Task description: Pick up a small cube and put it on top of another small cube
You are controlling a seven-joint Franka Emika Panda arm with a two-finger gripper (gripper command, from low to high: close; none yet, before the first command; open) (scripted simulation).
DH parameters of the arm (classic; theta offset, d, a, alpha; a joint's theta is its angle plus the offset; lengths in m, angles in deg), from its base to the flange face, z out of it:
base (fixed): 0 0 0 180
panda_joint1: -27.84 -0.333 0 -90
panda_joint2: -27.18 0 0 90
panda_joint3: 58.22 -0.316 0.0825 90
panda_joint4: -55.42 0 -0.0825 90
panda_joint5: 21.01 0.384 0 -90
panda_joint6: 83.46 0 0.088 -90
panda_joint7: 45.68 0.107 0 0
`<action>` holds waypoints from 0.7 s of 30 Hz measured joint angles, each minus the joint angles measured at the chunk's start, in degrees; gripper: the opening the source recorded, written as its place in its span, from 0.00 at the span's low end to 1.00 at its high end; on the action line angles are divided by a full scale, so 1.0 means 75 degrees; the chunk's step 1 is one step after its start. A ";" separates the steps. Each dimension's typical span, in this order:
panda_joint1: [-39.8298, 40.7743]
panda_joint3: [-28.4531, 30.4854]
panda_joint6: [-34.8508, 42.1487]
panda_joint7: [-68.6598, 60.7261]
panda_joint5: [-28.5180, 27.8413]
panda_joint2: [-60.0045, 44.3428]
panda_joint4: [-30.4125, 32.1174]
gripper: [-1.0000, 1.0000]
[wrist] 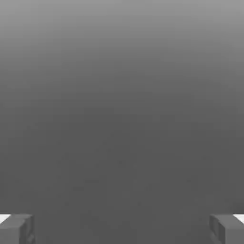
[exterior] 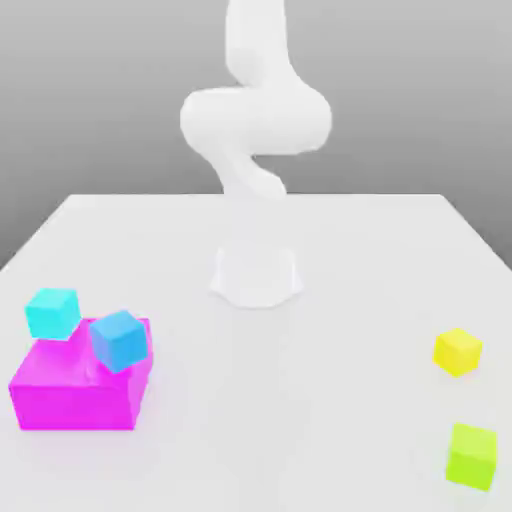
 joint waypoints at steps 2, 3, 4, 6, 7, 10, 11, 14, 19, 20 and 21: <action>-0.0259 -0.0028 -0.0201 -0.0365 0.0024 -0.0590 0.0036 0.50; -0.0379 -0.0046 -0.0297 -0.0541 0.0037 -0.0873 0.0053 0.50; -0.0497 -0.0065 -0.0393 -0.0715 0.0049 -0.1153 0.0071 0.50; -0.0708 -0.0127 -0.0583 -0.1067 0.0085 -0.1708 0.0105 0.50; -0.0815 -0.0156 -0.0677 -0.1240 0.0097 -0.1985 0.0122 0.50; -0.1121 -0.0266 -0.0959 -0.1749 0.0123 -0.2816 0.0173 0.50; -0.1215 -0.0311 -0.1054 -0.1915 0.0128 -0.3092 0.0190 0.50; -0.1482 -0.0464 -0.1336 -0.2395 0.0115 -0.3922 0.0240 0.50; -0.1988 -0.0770 -0.1809 -0.3111 -0.0026 -0.5310 0.0326 0.50; -0.2118 -0.0808 -0.1903 -0.3237 -0.0078 -0.5588 0.0343 0.50; -0.2189 -0.0841 -0.1997 -0.3358 -0.0138 -0.5867 0.0360 0.50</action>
